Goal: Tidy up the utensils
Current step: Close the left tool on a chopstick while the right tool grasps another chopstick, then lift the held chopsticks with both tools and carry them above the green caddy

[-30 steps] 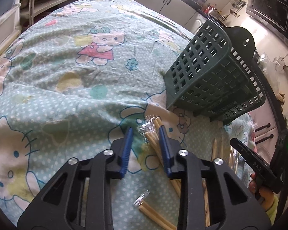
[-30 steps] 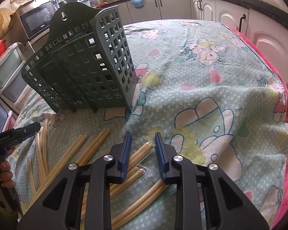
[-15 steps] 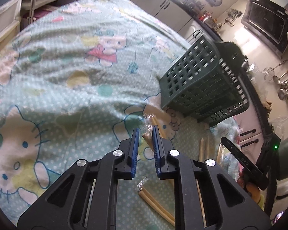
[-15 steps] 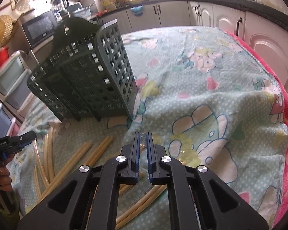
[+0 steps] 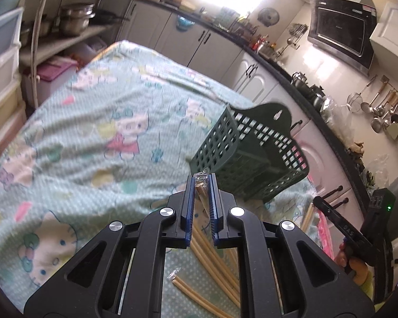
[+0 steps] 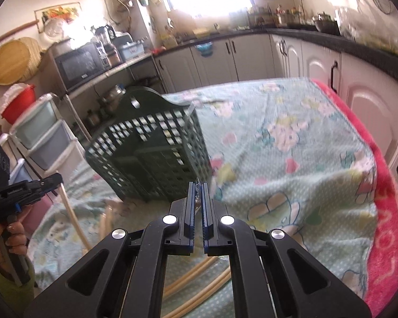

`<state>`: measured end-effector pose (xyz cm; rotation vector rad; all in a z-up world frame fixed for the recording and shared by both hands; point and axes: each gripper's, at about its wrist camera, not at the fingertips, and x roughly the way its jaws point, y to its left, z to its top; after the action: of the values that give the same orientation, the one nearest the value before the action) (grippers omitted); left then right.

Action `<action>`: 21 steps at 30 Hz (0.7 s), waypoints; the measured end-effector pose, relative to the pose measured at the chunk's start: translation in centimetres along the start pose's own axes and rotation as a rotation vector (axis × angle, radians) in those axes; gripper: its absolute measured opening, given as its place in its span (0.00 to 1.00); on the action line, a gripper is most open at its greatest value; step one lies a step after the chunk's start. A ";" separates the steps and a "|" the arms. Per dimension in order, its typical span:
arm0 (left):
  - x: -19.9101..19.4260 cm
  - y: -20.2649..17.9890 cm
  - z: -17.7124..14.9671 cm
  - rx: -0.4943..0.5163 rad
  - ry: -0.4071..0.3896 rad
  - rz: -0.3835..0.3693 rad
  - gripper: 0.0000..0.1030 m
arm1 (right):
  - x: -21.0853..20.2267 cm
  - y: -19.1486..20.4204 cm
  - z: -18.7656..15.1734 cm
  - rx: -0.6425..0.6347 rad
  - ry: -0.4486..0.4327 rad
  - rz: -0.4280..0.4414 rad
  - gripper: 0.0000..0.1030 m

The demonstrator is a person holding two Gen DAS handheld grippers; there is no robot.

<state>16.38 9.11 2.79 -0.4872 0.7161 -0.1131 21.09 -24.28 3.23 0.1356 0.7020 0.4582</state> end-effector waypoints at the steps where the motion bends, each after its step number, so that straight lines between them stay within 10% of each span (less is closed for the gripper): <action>1: -0.3 -0.1 0.1 0.006 -0.008 0.002 0.06 | -0.4 0.2 0.2 -0.007 -0.011 0.003 0.04; 21: -4.9 -6.7 3.6 0.174 -0.133 -0.070 0.05 | -6.8 4.6 3.9 -0.139 -0.192 0.048 0.04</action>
<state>15.49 5.88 11.17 -0.3499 0.5540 -0.2046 17.41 -23.07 11.41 0.0640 0.4777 0.5309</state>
